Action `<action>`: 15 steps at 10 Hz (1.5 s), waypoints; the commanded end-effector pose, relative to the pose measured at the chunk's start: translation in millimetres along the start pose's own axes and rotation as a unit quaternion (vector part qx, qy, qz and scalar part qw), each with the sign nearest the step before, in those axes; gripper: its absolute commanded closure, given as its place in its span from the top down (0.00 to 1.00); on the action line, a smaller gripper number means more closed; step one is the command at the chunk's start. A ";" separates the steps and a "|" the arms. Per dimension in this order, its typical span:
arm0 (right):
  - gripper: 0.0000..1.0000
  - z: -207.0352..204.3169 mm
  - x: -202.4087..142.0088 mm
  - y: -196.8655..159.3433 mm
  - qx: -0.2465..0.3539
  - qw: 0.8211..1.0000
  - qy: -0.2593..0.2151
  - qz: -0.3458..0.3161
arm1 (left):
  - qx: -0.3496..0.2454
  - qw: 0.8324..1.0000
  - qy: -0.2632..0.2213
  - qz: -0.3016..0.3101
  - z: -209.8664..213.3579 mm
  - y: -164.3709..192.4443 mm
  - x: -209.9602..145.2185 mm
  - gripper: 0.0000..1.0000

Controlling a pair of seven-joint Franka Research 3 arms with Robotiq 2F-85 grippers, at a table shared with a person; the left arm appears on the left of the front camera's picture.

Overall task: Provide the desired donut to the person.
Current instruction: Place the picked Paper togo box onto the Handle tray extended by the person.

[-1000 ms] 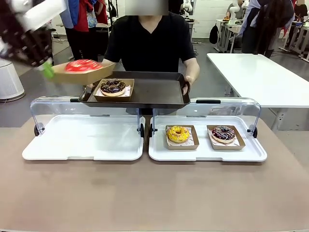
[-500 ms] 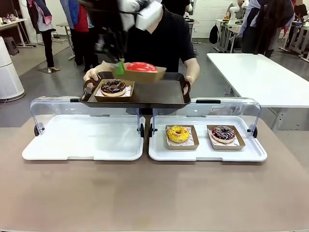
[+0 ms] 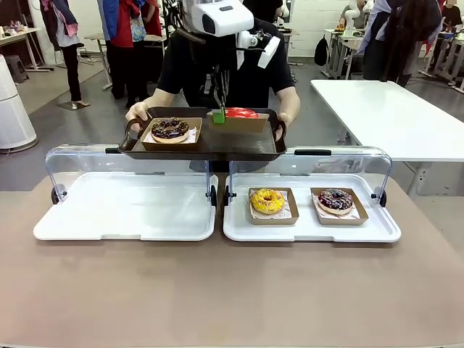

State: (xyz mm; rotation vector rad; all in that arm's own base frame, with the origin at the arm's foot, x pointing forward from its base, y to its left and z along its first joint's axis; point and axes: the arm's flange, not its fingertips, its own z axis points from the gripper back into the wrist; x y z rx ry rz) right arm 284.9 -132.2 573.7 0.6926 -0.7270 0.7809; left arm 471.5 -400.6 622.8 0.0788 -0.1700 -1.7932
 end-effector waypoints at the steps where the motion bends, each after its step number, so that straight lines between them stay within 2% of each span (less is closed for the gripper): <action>1: 1.00 -0.3 1.2 -1.7 0.009 1.000 -0.014 0.008 | 0.006 0.999 0.017 0.037 -12.3 26.0 0.6 0.01; 6: 1.00 -0.3 1.2 -1.7 0.009 1.000 -0.014 0.008 | -0.004 0.999 0.014 0.051 -48.2 51.0 -18.3 0.01; 7: 1.00 -0.3 1.2 -1.7 0.009 1.000 -0.014 0.008 | -0.004 0.999 0.009 0.048 -50.4 53.4 -20.7 0.10; 8: 1.00 -0.3 1.2 -1.7 0.009 1.000 -0.014 0.008 | -0.004 0.999 0.004 0.045 -50.7 51.6 -21.2 0.60; 9: 1.00 -0.3 1.2 -1.7 0.009 1.000 -0.014 0.008 | -0.004 0.999 0.004 0.043 -49.7 50.4 -21.8 0.69; 10: 1.00 -0.3 1.2 -1.7 0.009 1.000 -0.014 0.008 | -0.006 0.999 0.004 0.041 -48.5 51.1 -22.3 1.00; 12: 1.00 -0.3 1.2 -1.7 0.009 1.000 -0.014 0.008 | -0.011 0.999 0.003 0.042 -49.4 47.5 -23.5 1.00; 13: 1.00 -0.3 1.2 -1.7 0.009 1.000 -0.014 0.008 | -0.013 0.999 0.003 0.040 -49.0 46.6 -23.5 0.92; 14: 1.00 -0.3 1.2 -1.7 0.009 1.000 -0.014 0.008 | -0.013 0.999 0.005 0.038 -48.3 46.9 -23.7 1.00; 15: 1.00 -0.3 1.2 -1.7 0.009 1.000 -0.014 0.008 | -0.015 0.999 0.006 0.038 -48.0 45.9 -23.9 1.00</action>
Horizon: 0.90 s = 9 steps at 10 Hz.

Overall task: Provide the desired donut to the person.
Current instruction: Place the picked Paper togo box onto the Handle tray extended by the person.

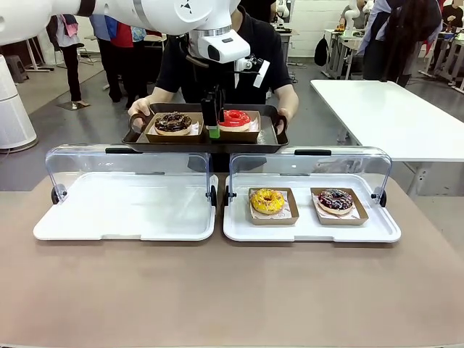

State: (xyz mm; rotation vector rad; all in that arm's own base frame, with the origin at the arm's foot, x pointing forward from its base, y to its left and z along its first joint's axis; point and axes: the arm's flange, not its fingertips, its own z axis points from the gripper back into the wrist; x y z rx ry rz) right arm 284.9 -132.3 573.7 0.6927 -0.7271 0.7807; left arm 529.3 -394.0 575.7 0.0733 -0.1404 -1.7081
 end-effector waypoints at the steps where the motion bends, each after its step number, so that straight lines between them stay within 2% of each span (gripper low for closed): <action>1: 1.00 -0.3 1.2 -1.7 0.009 1.000 -0.014 0.008 | -0.006 1.000 -0.004 -0.006 5.9 -2.6 -3.2 1.00; 4: 1.00 -0.3 1.2 -1.7 0.009 1.000 -0.014 0.008 | -0.011 1.000 -0.001 -0.010 9.3 -5.7 -2.8 1.00; 6: 1.00 -0.3 1.2 -1.7 0.009 1.000 -0.014 0.008 | -0.054 0.998 0.009 -0.019 22.0 -27.6 -20.4 1.00; 7: 1.00 -0.3 1.2 -1.7 0.009 1.000 -0.014 0.008 | -0.073 0.996 0.011 -0.039 40.1 -61.9 -46.6 1.00; 9: 1.00 -0.3 1.2 -1.7 0.009 1.000 -0.014 0.008 | -0.046 0.996 -0.004 -0.073 75.0 -130.8 -129.9 1.00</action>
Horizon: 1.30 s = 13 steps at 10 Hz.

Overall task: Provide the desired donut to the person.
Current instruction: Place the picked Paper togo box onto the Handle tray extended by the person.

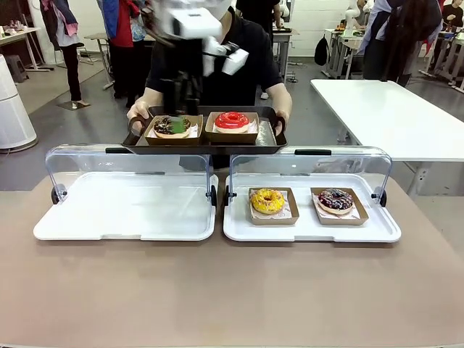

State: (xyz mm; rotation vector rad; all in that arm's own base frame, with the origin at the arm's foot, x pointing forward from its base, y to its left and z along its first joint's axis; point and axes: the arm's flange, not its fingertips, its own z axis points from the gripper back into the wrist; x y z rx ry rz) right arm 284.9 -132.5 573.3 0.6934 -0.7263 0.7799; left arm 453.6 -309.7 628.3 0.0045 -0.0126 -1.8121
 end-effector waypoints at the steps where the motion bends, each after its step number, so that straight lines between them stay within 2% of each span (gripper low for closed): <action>1: 1.00 -0.3 1.6 -1.4 0.008 1.000 -0.014 0.009 | 0.041 0.998 -0.023 -0.032 3.5 -94.5 -95.9 1.00; 3: 1.00 -0.3 1.6 -1.4 0.008 1.000 -0.014 0.009 | 0.053 0.997 -0.042 -0.029 -10.3 -138.2 -171.9 1.00; 6: 1.00 -0.3 1.6 -1.4 0.008 1.000 -0.014 0.009 | 0.075 0.995 -0.045 0.049 -50.9 -152.1 -238.1 1.00; 8: 1.00 -0.3 1.6 -1.4 0.008 1.000 -0.014 0.009 | 0.080 0.993 -0.055 0.065 -59.1 -151.1 -252.5 1.00; 10: 1.00 -0.3 1.6 -1.4 0.008 1.000 -0.014 0.009 | 0.078 0.993 -0.051 0.073 -62.3 -145.7 -252.0 1.00; 13: 1.00 -0.3 1.6 -1.4 0.008 1.000 -0.014 0.009 | 0.075 0.994 -0.061 0.059 -62.5 -151.3 -258.0 1.00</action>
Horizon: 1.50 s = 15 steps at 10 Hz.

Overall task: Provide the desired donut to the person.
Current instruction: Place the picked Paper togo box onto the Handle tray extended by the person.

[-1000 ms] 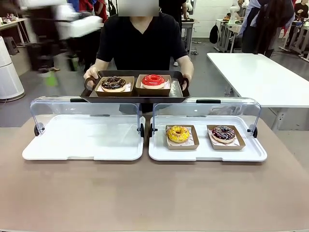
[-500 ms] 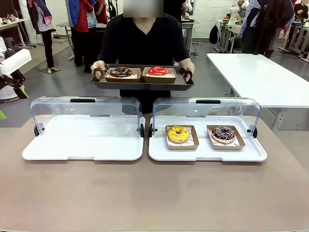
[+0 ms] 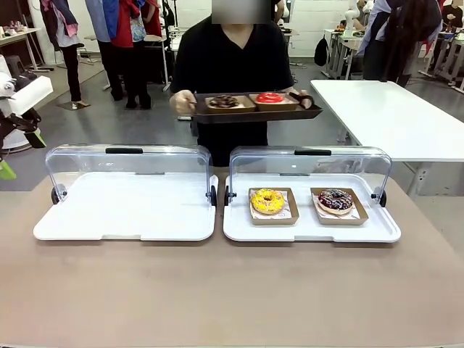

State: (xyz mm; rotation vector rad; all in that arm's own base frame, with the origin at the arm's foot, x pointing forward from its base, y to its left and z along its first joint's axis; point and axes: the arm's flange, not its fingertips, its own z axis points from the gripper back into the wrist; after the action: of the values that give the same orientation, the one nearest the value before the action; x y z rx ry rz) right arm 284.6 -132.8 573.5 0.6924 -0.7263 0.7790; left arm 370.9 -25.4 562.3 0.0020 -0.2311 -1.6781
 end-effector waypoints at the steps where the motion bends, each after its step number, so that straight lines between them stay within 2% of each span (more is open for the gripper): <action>1: 1.00 -0.7 1.7 -1.6 0.009 1.000 -0.014 0.009 | -0.001 1.000 -0.001 -0.004 1.5 -2.0 -1.6 1.00; 4: 1.00 -0.7 1.7 -1.6 0.009 1.000 -0.014 0.009 | 0.000 1.000 0.000 0.000 0.0 0.0 0.0 1.00; 5: 1.00 -0.7 1.7 -1.6 0.009 1.000 -0.014 0.009 | 0.015 0.990 -0.133 0.039 17.5 23.4 -21.7 1.00; 6: 1.00 -0.7 1.7 -1.6 0.009 1.000 -0.014 0.009 | 0.009 0.968 -0.243 0.064 27.9 35.2 -52.0 1.00; 7: 1.00 -0.7 1.7 -1.6 0.009 1.000 -0.014 0.009 | -0.012 0.939 -0.336 0.071 27.8 28.4 -84.4 1.00; 8: 1.00 -0.7 1.7 -1.6 0.009 1.000 -0.014 0.009 | -0.027 0.916 -0.392 0.080 25.2 19.2 -110.8 1.00; 9: 1.00 -0.7 1.7 -1.6 0.009 1.000 -0.014 0.009 | -0.025 0.906 -0.413 0.094 27.2 18.6 -133.6 1.00; 11: 1.00 -0.7 1.7 -1.6 0.009 1.000 -0.014 0.009 | -0.049 0.867 -0.481 0.120 19.2 -4.8 -178.2 1.00; 12: 1.00 -0.7 1.7 -1.6 0.009 1.000 -0.014 0.009 | -0.039 0.852 -0.504 0.139 10.8 -18.8 -200.2 1.00; 14: 1.00 -0.7 1.7 -1.6 0.009 1.000 -0.014 0.009 | -0.024 0.839 -0.514 0.176 2.8 -30.1 -232.9 1.00; 15: 1.00 -0.7 1.7 -1.6 0.009 1.000 -0.014 0.009 | -0.017 0.838 -0.513 0.183 0.1 -38.4 -241.3 1.00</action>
State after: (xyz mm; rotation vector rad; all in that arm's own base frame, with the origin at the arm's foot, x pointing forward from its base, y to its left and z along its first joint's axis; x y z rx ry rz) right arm 284.5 -133.0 573.6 0.6920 -0.7264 0.7788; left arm 356.6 216.5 517.5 -0.9506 -0.9112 -1.1414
